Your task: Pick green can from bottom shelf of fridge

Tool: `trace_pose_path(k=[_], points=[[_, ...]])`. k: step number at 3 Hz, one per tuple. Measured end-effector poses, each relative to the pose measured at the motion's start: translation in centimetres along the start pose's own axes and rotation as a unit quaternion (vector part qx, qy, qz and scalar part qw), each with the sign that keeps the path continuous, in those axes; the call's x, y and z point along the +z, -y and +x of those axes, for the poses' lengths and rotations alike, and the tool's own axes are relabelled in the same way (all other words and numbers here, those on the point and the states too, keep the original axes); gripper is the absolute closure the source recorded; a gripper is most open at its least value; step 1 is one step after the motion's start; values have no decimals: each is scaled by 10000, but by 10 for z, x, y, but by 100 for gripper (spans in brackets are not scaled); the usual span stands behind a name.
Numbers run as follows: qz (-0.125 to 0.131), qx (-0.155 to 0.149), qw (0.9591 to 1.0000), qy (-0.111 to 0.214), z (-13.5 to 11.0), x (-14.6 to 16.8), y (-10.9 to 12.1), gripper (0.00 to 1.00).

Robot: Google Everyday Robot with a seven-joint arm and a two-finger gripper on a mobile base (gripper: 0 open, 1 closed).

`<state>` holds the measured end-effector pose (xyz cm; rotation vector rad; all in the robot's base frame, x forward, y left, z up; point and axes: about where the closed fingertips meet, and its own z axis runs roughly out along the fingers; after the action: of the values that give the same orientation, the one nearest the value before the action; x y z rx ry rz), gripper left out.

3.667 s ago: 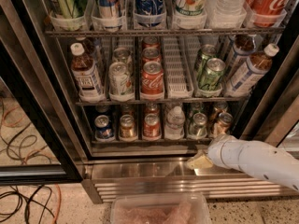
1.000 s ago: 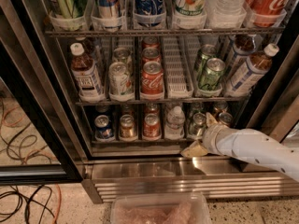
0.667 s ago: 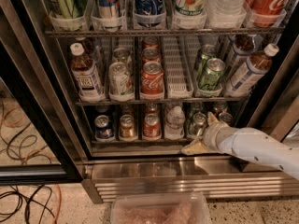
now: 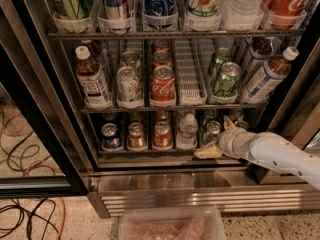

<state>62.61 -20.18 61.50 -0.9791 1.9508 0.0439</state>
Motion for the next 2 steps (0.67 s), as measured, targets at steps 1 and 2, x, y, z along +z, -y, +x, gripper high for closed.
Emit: trace_pose_path(k=[1, 2], points=[[-1, 0, 10000, 0, 0, 0, 0, 0], [-1, 0, 10000, 0, 0, 0, 0, 18]])
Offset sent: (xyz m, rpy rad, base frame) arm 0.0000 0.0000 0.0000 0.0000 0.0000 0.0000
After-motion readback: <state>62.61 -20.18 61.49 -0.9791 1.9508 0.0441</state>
